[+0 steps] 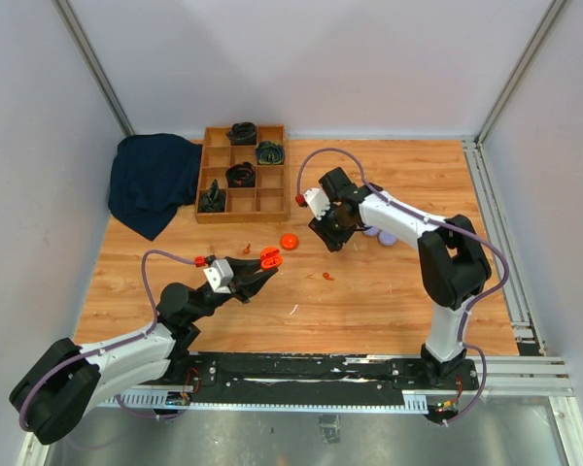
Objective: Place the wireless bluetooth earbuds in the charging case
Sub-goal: Pick up the earbud from the center of the board.
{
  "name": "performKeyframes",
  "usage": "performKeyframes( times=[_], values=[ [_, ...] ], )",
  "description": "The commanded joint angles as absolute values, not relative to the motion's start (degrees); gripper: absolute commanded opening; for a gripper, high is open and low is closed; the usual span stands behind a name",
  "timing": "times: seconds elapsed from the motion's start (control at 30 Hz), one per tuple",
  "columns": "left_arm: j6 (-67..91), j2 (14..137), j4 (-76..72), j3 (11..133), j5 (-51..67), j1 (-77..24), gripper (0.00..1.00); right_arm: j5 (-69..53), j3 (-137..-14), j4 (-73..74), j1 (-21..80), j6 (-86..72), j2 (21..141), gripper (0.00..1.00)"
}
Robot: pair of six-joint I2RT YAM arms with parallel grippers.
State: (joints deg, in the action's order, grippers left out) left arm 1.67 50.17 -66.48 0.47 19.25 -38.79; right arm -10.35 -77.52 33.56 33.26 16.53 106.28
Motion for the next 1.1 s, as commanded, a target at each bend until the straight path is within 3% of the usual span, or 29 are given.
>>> performKeyframes(
  times=[0.0, 0.47, 1.07],
  values=[
    [0.7, 50.0, -66.9, -3.0, 19.9, -39.2, 0.00, -11.6, -81.9, 39.8, 31.8, 24.9, 109.4, 0.41],
    [0.6, 49.9, -65.6, -2.5, 21.0, -39.2, 0.00, -12.9, -90.5, 47.4, 31.6, 32.8, 118.3, 0.40],
    [0.8, 50.1, -65.0, -2.2, 21.4, -39.2, 0.00, -11.0, -92.6, 48.4, 32.8, 33.3, 123.5, 0.35]
  ],
)
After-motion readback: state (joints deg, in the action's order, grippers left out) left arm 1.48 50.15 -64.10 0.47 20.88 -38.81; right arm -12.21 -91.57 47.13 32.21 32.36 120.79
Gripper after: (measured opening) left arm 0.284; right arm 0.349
